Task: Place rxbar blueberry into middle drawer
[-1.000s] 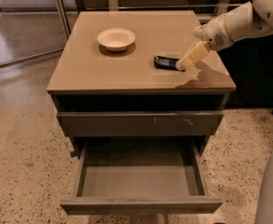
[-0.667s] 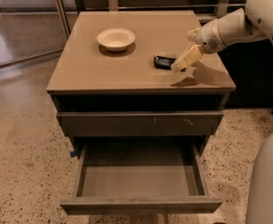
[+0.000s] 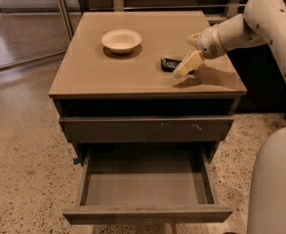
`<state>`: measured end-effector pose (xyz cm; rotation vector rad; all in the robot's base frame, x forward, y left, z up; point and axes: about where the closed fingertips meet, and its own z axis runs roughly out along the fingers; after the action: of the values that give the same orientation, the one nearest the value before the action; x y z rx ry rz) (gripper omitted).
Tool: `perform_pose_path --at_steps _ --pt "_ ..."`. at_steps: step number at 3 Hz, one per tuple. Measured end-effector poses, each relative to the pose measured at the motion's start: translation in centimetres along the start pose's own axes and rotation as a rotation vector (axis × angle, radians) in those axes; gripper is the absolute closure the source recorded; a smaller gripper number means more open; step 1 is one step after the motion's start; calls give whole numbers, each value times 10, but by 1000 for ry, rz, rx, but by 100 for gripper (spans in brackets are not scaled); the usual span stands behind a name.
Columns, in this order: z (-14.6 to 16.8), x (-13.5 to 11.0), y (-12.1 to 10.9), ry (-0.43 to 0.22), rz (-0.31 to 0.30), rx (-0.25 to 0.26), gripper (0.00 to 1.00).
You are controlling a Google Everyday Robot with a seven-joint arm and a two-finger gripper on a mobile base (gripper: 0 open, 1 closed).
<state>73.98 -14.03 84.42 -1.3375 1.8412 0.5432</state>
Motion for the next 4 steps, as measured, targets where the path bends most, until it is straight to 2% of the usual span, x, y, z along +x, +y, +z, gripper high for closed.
perform_pose_path --at_steps 1,2,3,4 --pt "20 11 0 37 -14 -17 12" --pt "30 19 0 60 -15 -28 16" --pt "30 18 0 70 -14 -31 41" --pt "27 15 0 70 -14 -31 72"
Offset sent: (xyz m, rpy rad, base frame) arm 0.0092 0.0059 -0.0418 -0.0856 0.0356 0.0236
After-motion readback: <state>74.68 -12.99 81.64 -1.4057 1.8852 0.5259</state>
